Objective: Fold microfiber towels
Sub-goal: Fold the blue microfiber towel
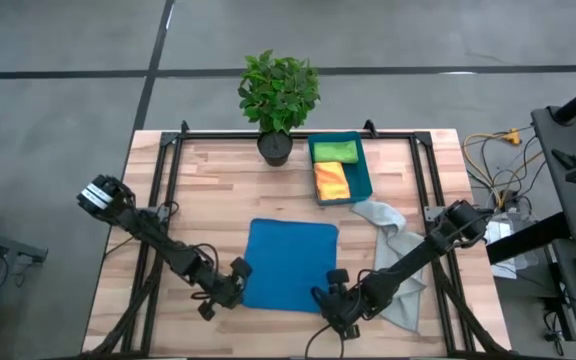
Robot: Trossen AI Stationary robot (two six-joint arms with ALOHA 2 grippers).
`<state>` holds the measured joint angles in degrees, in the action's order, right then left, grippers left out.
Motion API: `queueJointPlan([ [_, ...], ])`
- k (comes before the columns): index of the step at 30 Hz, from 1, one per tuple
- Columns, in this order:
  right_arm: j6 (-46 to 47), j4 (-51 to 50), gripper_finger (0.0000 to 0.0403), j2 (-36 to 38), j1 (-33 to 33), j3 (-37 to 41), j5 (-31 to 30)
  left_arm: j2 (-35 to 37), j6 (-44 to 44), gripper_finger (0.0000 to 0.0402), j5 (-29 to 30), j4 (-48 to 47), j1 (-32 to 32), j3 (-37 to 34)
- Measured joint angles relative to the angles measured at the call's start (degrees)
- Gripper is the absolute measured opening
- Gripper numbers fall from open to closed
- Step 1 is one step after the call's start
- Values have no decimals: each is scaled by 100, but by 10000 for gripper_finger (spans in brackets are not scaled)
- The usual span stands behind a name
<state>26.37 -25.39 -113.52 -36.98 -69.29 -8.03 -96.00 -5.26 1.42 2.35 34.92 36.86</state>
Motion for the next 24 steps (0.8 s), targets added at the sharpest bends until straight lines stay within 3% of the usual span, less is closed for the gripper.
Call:
queueJointPlan([
  [9,76,-87,17,124,-7,-118,168,293,203,1,23,-92,-31,9],
  [18,275,151,9,534,-168,-472,529,1344,780,0,-701,-402,26,26],
  [24,428,567,9,549,-281,-547,835,1623,1232,0,-956,-341,28,28],
])
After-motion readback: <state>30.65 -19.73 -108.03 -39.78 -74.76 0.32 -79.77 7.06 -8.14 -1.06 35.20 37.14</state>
